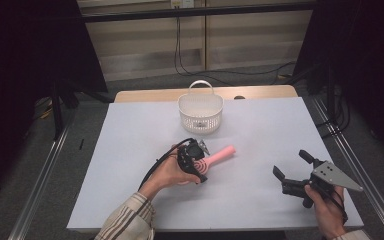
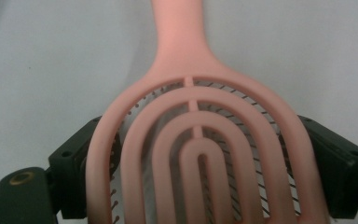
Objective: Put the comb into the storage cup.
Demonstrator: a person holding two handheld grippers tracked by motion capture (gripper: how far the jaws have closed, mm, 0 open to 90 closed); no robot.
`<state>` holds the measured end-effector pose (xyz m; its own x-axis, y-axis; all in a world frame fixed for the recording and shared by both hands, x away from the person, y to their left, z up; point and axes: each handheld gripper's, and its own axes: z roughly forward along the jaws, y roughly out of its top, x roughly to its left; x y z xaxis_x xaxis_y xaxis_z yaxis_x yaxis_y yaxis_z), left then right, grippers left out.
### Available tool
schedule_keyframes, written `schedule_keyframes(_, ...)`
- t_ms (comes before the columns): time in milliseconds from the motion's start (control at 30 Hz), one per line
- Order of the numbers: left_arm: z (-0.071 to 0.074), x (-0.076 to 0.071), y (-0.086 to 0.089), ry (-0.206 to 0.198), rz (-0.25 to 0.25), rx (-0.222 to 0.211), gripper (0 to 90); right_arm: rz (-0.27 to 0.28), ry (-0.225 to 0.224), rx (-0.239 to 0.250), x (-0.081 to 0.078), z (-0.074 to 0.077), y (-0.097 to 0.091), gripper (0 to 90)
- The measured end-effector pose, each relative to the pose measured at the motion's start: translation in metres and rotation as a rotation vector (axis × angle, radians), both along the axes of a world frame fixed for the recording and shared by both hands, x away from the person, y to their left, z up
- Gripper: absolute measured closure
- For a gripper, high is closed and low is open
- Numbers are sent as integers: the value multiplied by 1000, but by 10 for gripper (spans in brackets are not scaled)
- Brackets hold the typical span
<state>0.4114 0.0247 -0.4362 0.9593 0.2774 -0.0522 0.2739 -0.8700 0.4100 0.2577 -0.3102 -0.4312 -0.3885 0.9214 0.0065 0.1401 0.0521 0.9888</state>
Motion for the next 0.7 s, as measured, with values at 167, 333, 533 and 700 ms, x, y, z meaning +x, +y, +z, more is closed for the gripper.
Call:
schedule_keyframes(167, -2, -1, -2, 21, 2, -7, 99, 0, 2, 2, 0, 0, 0, 0)
schedule_keyframes(333, -4, -3, -3, 4, 1, -1, 52, 2, 3, 2, 0, 0, 1, 0)
schedule_keyframes(533, -1, -2, 0, -6, 8, -4, 114, -1, 5, -1, 0, 0, 1, 0)
schedule_keyframes(700, 2, -4, 0, -6, 10, 4, 179, 0, 4, 2, 0, 0, 1, 0)
